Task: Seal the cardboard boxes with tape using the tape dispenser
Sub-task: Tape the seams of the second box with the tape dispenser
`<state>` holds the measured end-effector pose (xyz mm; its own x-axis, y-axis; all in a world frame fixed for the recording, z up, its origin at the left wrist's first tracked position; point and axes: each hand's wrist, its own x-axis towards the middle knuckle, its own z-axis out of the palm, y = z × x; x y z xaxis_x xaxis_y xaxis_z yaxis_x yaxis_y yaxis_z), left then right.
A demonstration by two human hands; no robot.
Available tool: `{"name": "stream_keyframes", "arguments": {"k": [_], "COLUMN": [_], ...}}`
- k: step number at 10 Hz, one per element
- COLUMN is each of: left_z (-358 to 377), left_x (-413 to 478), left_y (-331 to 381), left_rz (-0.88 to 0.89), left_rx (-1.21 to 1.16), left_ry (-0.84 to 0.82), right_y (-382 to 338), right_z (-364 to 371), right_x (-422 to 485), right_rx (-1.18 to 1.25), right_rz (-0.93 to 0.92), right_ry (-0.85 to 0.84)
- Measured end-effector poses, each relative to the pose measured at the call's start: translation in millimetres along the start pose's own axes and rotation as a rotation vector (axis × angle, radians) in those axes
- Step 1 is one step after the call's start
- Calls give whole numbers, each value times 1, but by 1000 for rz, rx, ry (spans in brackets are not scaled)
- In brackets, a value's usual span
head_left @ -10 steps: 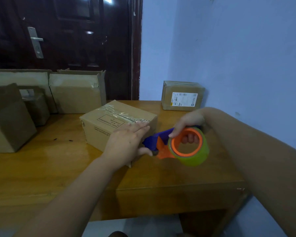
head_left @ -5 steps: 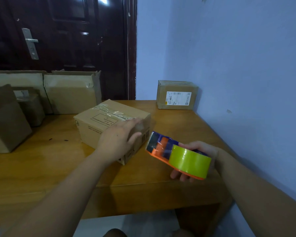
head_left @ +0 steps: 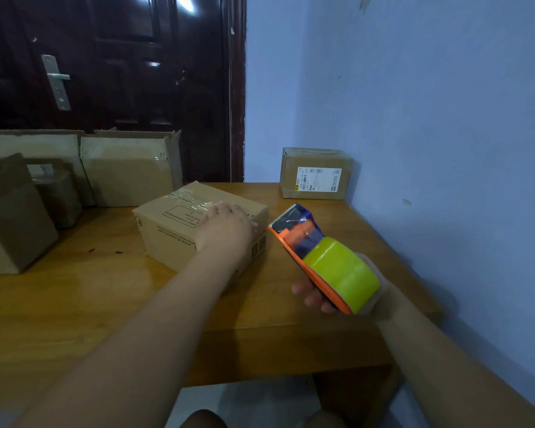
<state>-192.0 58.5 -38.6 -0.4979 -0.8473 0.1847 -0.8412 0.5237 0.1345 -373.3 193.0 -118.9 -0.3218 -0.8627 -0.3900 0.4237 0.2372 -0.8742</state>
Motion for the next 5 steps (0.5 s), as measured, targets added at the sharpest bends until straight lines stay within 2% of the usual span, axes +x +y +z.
{"name": "stream_keyframes", "arguments": {"k": [2, 3, 4, 5], "left_z": [-12, -12, -17, -22], "left_x": [0, -6, -9, -12], "left_y": [-9, -13, -20, -29], "left_rz": [182, 260, 380, 502], "left_rx": [86, 56, -25, -9], "left_ry": [-110, -35, -47, -152], "right_y": [-2, -13, -15, -19], "right_z": [13, 24, 23, 29], "right_x": [-4, -19, -25, -35], "right_rx": [-1, 219, 143, 141], "right_rz": [-96, -50, -157, -185], "right_ry": [-155, -579, -585, -561]}}
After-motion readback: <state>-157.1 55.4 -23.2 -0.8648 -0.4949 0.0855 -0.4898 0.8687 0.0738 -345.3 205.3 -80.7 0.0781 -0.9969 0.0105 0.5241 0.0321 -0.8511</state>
